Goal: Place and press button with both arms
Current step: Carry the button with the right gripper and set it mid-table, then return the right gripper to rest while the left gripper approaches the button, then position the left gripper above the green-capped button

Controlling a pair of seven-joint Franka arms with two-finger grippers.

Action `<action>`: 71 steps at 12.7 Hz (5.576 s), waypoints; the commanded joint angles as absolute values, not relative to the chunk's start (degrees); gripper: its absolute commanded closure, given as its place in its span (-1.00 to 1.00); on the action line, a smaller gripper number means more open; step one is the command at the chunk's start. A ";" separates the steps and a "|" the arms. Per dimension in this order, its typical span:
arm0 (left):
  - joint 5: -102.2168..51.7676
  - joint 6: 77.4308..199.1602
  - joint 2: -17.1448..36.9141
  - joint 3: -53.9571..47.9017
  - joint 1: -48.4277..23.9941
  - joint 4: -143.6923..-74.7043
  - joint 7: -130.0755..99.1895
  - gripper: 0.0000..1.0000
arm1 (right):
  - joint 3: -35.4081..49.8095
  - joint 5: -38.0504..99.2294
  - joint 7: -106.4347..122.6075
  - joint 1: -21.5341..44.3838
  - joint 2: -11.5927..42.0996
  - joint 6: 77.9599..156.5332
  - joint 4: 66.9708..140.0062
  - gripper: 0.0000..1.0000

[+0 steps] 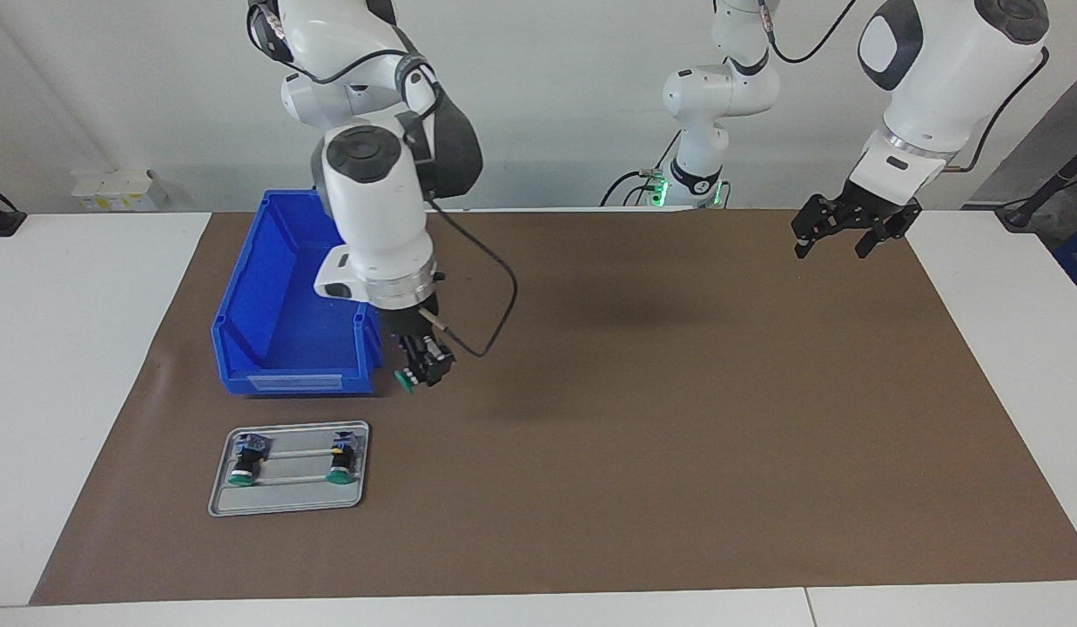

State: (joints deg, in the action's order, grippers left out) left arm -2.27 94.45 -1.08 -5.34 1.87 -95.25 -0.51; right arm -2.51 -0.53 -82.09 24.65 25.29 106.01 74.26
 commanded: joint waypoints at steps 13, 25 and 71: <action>-2.99 94.75 -2.73 -5.36 2.37 -97.12 0.18 -1.00 | -2.29 -8.18 -133.51 48.51 36.21 126.64 82.43 1.00; -2.99 94.75 -2.81 -5.36 2.37 -97.12 0.18 -1.00 | -2.11 -8.61 -126.17 46.25 28.59 124.20 87.62 -1.00; -4.75 140.61 13.53 -6.42 -26.72 -124.44 48.16 -1.00 | -2.29 -2.46 -5.54 0.53 -3.43 86.66 90.79 -1.00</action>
State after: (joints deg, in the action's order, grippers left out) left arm -4.66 136.93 14.05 -7.38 -25.37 -121.95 47.26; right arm -2.60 -2.28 -7.27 1.15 -1.68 85.47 88.65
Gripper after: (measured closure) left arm 0.000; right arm 0.000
